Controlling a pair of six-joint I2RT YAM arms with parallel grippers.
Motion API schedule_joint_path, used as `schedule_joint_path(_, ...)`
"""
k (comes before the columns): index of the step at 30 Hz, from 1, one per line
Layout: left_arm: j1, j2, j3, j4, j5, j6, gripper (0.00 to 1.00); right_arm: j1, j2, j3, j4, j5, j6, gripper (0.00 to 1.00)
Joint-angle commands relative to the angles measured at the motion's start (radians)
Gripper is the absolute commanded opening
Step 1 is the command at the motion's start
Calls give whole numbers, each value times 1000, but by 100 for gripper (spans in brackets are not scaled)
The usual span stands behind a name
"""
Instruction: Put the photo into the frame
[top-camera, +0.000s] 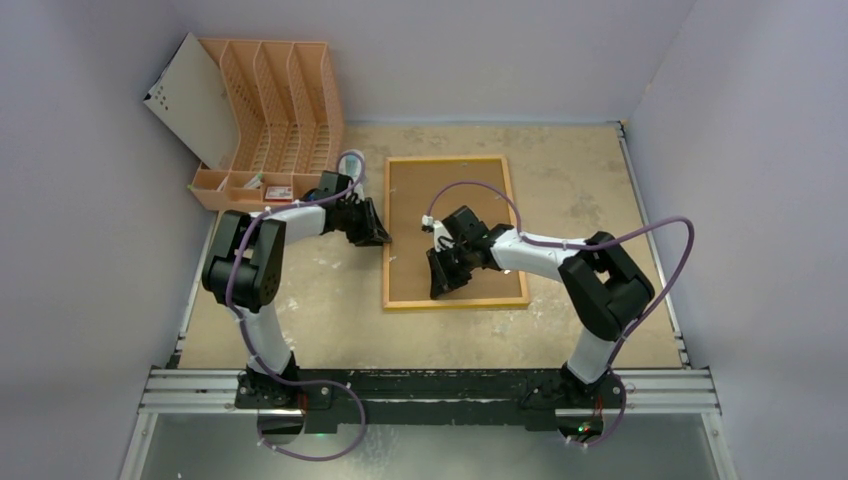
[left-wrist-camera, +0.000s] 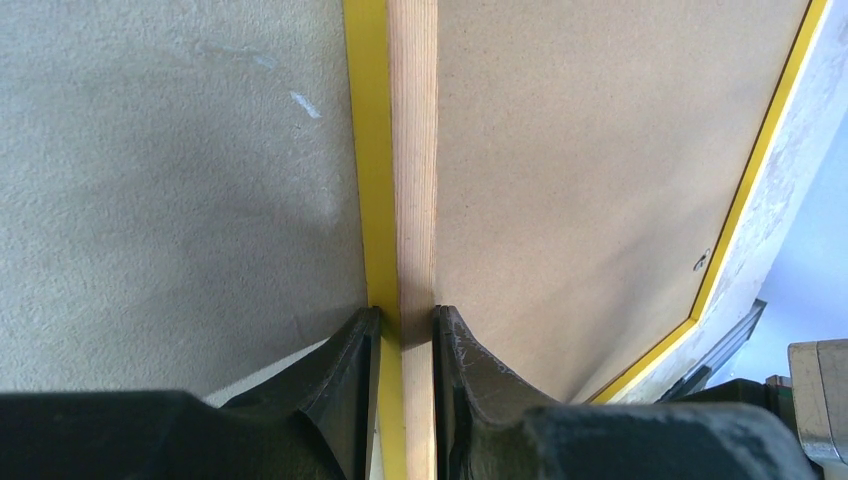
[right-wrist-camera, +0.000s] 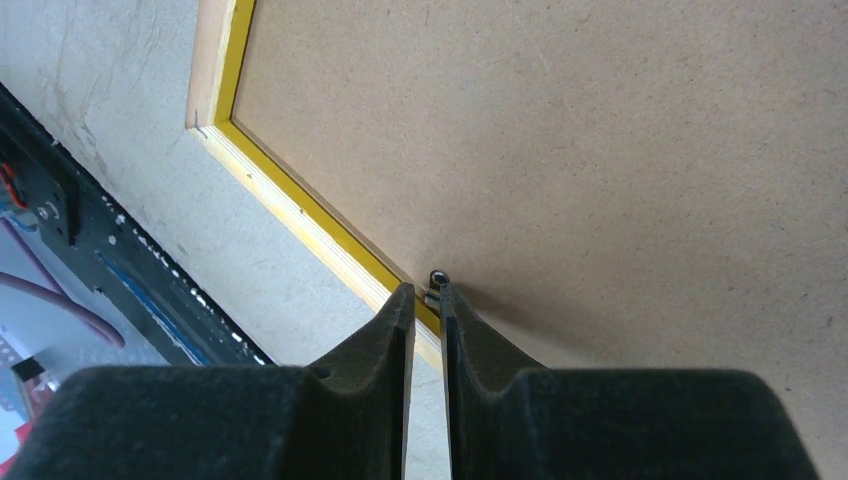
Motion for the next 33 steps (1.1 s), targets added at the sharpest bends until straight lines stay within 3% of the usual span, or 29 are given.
schedule_joint_path(1, -3, 21, -53, -73, -51, -19, 14, 22, 42, -68, -82, -42, 42, 18)
schedule_joint_path(8, -3, 14, -82, -53, -33, -35, 13, 18, 35, -90, 0, -150, 145, 20)
schedule_joint_path(12, -3, 4, -73, -53, -39, -30, 13, -12, -54, -94, 26, -128, 197, 29)
schedule_joint_path(19, -1, -6, -61, -67, -48, -16, 19, -147, -238, -130, 22, 138, 275, 35)
schedule_joint_path(27, 0, -47, -62, -94, -30, 15, 44, -164, -312, -129, -92, 478, 363, 37)
schedule_joint_path(33, 0, -71, -90, -83, 31, 29, 53, -172, -277, -142, -98, 537, 409, 37)
